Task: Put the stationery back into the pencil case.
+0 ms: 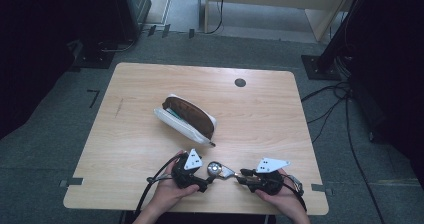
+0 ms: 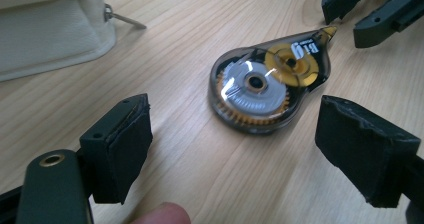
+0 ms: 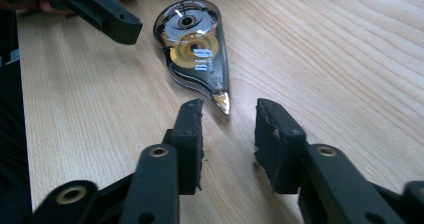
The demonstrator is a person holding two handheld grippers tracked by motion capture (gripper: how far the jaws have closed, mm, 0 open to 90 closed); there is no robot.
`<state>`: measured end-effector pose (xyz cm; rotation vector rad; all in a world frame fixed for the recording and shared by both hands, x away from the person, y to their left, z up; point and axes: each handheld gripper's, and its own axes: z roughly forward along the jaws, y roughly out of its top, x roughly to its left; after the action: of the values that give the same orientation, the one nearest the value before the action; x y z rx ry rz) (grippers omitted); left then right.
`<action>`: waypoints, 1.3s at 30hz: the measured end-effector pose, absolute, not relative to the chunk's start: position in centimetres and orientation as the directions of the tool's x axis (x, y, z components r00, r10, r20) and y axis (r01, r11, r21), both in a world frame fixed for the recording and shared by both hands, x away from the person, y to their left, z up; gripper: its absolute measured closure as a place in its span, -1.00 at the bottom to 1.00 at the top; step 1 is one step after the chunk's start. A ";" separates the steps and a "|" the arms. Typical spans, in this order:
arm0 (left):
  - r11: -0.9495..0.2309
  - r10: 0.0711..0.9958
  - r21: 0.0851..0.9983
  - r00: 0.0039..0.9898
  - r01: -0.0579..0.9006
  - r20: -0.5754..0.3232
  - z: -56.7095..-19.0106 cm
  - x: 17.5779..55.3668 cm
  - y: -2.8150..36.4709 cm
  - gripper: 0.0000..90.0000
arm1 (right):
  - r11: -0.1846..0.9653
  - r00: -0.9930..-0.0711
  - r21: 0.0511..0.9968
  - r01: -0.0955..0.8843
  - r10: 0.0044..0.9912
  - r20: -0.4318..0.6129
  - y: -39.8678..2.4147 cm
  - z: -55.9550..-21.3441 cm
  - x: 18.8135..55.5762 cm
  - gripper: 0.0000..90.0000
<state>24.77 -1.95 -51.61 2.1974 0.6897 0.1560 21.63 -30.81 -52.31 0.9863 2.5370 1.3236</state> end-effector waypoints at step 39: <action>-0.628 0.427 0.732 0.903 0.263 0.042 -51.8 23.6 -3.3 0.01 | 0.203 -0.710 0.773 0.601 0.579 0.400 -29.4 -50.1 23.1 0.80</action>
<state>23.62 -3.35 -51.81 2.2817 0.4904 0.2710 23.10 -29.43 -50.14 1.2036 2.4524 1.5940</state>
